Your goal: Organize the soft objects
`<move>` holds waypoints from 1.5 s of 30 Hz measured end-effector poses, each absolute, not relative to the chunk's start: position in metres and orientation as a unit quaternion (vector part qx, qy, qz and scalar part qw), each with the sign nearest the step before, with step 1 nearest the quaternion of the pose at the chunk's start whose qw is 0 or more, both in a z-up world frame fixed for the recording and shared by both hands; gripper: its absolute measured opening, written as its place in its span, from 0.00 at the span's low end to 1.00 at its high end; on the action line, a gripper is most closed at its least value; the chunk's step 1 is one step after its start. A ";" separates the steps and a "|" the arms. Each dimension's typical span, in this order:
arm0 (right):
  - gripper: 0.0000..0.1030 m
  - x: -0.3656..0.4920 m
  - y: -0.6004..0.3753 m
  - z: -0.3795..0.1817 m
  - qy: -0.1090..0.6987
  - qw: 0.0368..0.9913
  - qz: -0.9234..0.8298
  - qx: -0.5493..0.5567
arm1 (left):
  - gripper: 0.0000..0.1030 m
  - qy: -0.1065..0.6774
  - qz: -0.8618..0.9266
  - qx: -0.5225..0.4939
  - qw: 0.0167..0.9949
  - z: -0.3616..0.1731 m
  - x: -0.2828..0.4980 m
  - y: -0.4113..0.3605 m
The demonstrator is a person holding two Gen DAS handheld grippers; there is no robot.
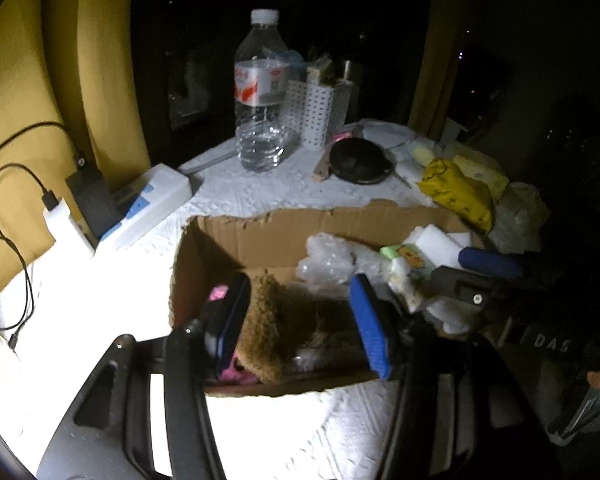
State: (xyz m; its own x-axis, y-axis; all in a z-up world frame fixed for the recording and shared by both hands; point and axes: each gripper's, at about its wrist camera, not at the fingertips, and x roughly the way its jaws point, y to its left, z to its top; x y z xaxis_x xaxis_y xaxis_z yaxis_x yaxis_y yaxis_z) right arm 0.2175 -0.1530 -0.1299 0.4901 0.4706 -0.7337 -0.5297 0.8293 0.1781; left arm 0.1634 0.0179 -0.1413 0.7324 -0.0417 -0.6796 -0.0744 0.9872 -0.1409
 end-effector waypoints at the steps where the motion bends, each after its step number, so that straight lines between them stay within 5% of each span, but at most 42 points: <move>1: 0.53 0.216 -0.153 -0.129 0.413 0.863 0.289 -0.036 | 0.52 0.365 0.009 -0.077 0.928 -0.139 0.162 0.016; 9: 0.53 0.198 -0.165 -0.117 0.404 0.870 0.280 -0.035 | 0.54 0.359 -0.001 -0.071 0.931 -0.122 0.151 0.003; 11: 0.53 0.193 -0.168 -0.114 0.402 0.873 0.275 -0.034 | 0.73 0.357 -0.002 -0.071 0.931 -0.118 0.148 0.000; 12: 0.53 0.191 -0.170 -0.112 0.400 0.874 0.273 -0.033 | 0.74 0.354 -0.004 -0.072 0.933 -0.115 0.145 -0.001; 45: 0.61 0.104 -0.197 -0.056 0.350 0.902 0.252 -0.033 | 0.75 0.333 -0.004 -0.064 0.941 -0.064 0.061 -0.027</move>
